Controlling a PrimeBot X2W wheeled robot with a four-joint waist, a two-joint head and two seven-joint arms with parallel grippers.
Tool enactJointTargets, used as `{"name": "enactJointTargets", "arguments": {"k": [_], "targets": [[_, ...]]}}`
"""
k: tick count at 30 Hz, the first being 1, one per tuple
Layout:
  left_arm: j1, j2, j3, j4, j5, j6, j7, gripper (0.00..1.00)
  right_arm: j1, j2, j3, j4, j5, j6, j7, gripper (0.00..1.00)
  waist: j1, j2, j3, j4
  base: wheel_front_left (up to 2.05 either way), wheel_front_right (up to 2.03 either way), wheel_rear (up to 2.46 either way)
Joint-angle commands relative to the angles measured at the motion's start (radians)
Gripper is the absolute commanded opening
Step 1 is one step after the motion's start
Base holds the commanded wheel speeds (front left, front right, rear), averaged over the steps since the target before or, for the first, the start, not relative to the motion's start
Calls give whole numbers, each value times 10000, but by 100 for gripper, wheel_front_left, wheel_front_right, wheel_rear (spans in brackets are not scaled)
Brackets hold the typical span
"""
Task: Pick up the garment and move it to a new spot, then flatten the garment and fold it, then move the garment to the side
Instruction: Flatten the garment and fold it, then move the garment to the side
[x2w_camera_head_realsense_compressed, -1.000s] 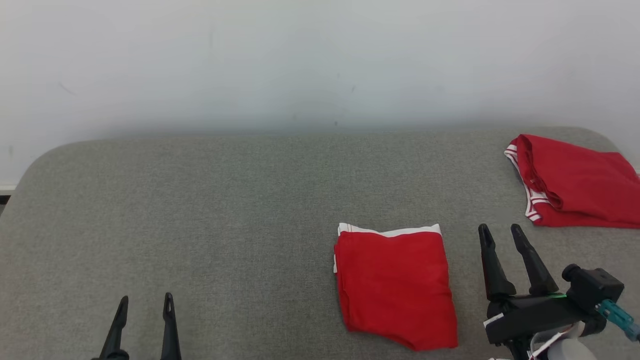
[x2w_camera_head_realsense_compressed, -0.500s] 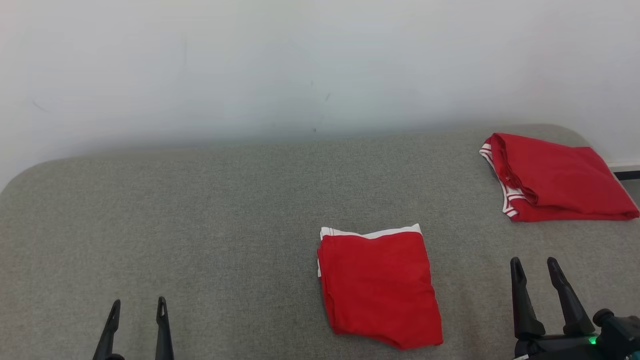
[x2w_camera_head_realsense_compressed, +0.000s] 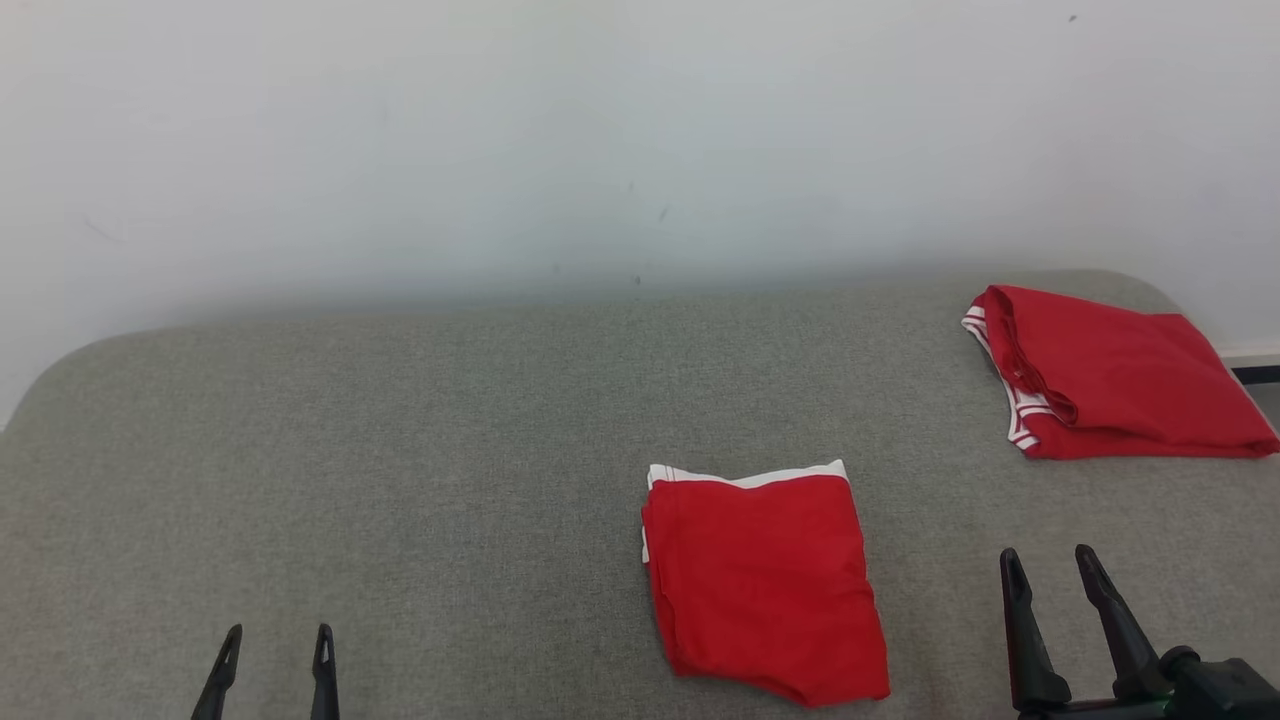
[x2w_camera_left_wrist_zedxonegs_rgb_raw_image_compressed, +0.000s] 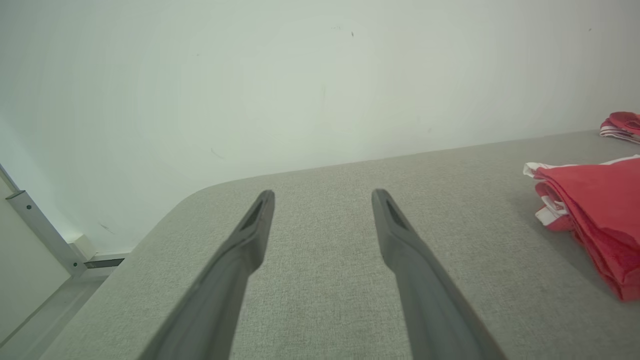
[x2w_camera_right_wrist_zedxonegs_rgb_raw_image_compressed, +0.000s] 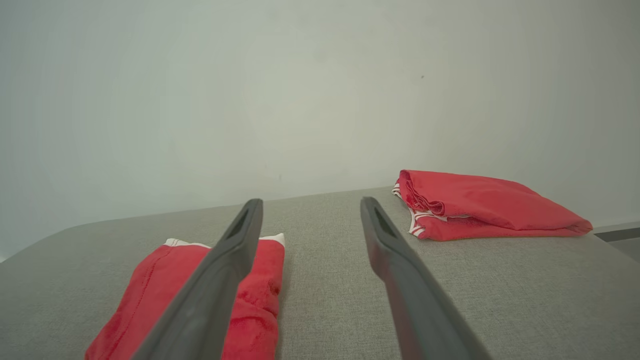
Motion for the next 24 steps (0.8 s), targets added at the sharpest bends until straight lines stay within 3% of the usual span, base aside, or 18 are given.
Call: {"name": "enactJointTargets", "arguments": {"k": [1,24], "targets": [[127,80,-26,23,56,-17,-28,100,103,31,36,17,-96,-30,-39,100,1,0,-23,50,0,0,0],[299,160,-179,-120,-155,149,-27,100,62,108,192,381,-174,-30,-40,100,1,0,44,199,0,0,0]]}}
